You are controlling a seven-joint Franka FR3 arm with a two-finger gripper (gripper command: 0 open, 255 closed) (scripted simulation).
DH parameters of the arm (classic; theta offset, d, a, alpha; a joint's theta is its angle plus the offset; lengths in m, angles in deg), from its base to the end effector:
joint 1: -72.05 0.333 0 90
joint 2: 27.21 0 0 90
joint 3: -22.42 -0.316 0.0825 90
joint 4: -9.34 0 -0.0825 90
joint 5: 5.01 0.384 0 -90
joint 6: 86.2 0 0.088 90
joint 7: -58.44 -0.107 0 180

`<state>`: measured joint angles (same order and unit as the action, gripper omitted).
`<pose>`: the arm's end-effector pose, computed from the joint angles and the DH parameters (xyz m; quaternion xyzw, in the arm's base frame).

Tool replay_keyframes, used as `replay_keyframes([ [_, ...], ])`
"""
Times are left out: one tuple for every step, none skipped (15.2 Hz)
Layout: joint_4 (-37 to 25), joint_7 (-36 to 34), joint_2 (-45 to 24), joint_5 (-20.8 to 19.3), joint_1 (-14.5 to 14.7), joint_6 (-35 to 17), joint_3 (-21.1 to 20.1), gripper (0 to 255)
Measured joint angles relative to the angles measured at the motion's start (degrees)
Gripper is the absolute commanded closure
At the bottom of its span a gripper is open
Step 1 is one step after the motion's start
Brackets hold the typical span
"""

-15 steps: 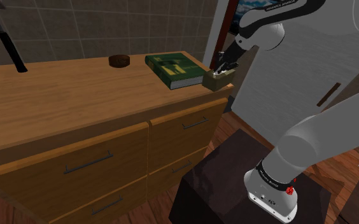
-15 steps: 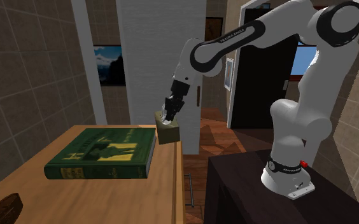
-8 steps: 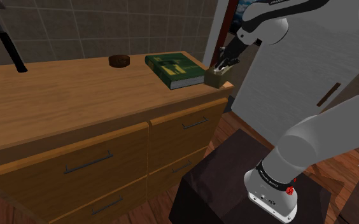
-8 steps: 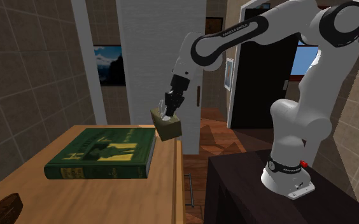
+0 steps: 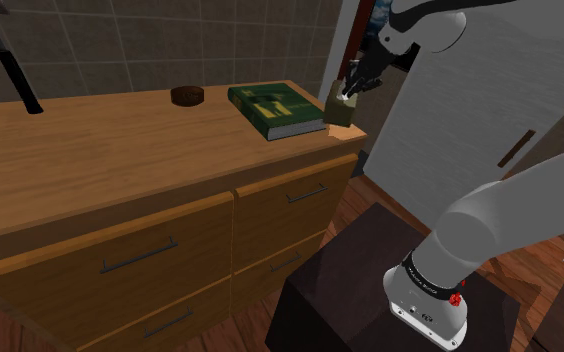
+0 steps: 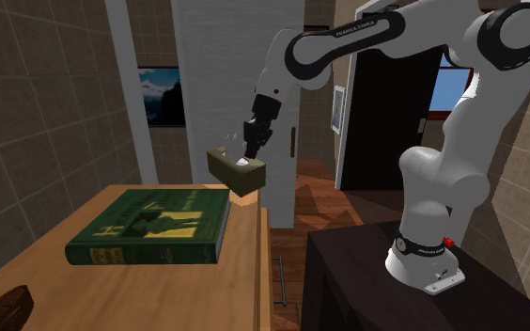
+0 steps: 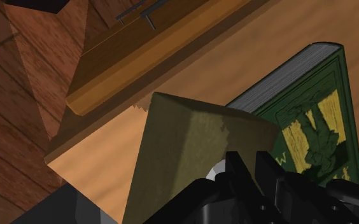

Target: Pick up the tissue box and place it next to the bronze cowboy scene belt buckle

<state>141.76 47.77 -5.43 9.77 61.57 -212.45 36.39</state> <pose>0.4222 -0.1918 0.5159 -0.9142 0.3516 -0.1434 0.1416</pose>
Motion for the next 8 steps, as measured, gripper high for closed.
replay_keyframes([
  [-0.86, -0.21, -0.01, -0.13, -0.03, 0.82, -0.01, 255],
  [-1.49, -0.47, 0.18, -0.3, -0.08, 1.6, -0.05, 255],
  [-2.28, -0.65, 0.23, -0.45, -0.14, 2.42, -0.04, 255],
  [-2.78, -0.86, 0.42, -0.59, -0.19, 3.1, -0.07, 255],
  [-3.52, -1.13, 0.49, -0.72, -0.22, 3.86, -0.13, 255],
  [-4.23, -1.37, 0.46, -0.81, -0.21, 4.52, -0.18, 255],
  [-4.75, -1.67, 0.69, -0.96, -0.24, 5.22, -0.28, 255],
  [-5.41, -1.91, 0.73, -1.05, -0.24, 5.89, -0.34, 255],
])
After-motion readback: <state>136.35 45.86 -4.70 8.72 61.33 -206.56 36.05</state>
